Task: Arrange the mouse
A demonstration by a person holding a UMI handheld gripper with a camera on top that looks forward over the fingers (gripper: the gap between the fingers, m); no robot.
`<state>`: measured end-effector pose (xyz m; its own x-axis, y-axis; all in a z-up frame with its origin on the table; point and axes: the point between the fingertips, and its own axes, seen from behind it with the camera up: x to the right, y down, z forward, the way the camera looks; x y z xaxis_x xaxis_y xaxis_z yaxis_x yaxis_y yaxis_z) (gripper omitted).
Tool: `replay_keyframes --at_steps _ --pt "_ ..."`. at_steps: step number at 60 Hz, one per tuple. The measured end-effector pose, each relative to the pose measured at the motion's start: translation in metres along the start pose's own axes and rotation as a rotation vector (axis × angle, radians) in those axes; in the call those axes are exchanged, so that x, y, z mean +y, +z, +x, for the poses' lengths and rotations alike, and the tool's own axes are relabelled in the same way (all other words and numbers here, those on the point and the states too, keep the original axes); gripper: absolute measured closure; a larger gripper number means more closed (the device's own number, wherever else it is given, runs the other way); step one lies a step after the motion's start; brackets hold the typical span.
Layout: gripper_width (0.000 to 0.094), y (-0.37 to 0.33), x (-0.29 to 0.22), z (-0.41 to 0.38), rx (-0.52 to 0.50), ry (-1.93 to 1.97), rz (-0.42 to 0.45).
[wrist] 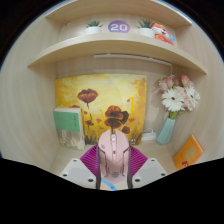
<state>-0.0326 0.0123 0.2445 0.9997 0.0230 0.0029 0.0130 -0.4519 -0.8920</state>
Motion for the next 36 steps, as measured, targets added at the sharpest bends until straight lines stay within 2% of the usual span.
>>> replay_keyframes --at_steps 9,19,36 --pt "0.0579 0.016 0.087 -0.064 -0.055 -0.014 -0.139" --pt "0.0577 0.031 0.195 -0.077 -0.032 -0.017 -0.305" --pt "0.0573 0.043 0.262 -0.081 -0.014 -0.061 -0.399"
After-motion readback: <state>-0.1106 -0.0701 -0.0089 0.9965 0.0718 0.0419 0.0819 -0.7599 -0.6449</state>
